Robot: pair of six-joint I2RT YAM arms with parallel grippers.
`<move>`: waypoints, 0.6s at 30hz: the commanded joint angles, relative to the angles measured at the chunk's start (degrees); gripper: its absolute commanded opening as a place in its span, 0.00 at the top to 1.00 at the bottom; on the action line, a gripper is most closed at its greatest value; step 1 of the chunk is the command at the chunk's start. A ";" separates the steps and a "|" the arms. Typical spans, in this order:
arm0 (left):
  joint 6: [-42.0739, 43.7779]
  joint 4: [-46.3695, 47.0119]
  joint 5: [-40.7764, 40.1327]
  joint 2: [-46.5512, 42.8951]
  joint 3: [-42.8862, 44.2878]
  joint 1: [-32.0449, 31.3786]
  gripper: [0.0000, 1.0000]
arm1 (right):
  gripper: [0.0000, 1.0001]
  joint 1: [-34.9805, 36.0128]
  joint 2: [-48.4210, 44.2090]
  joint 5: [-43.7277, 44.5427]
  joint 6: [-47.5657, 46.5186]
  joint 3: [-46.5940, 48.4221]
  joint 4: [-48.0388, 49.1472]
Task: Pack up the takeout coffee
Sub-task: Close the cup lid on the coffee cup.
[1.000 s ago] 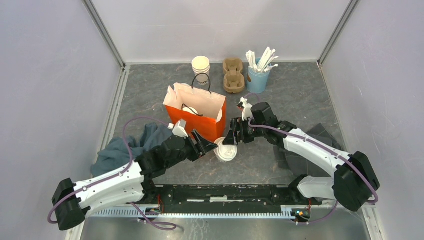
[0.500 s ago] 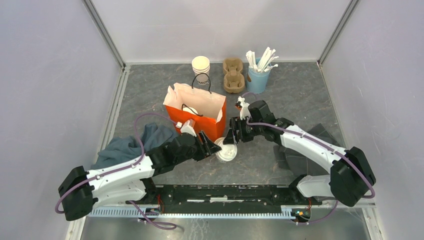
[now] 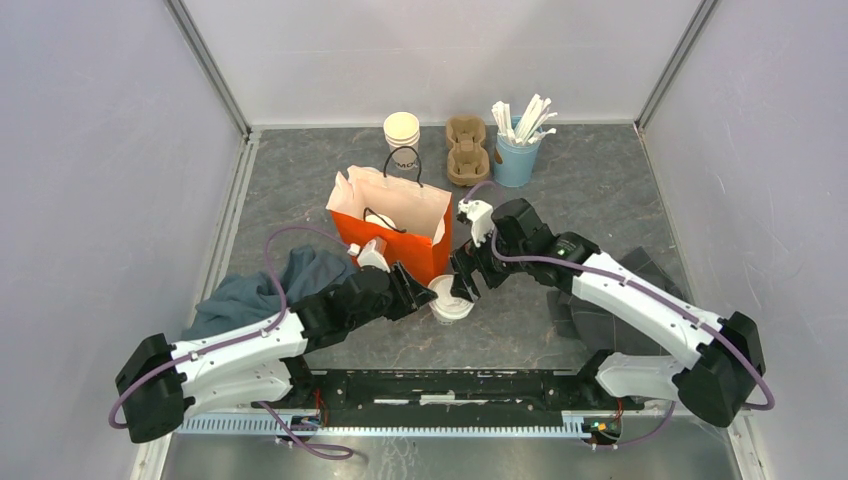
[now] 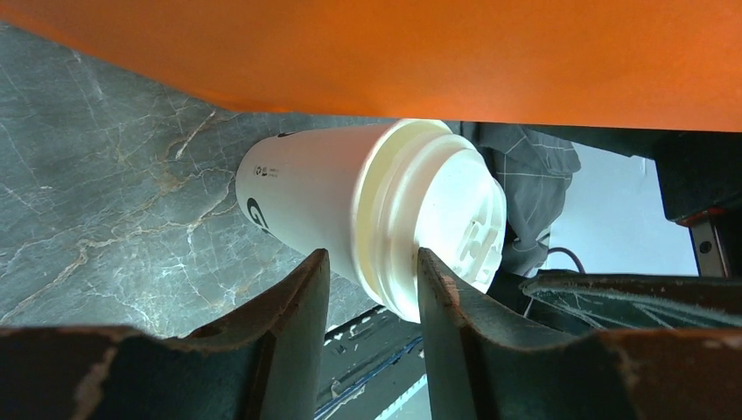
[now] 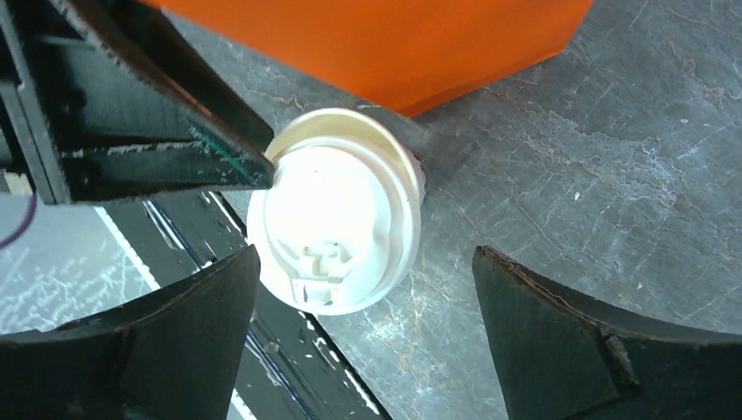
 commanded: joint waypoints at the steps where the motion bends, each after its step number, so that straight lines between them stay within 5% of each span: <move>1: -0.90 0.69 -1.42 0.26 0.70 -0.29 0.52 | 0.02 1.66 -2.39 3.33 -4.84 -0.98 -1.82; 18: -0.20 0.20 -1.52 0.20 1.12 -0.29 0.54 | 0.02 12.25 -4.63 10.38 -6.49 -4.26 2.31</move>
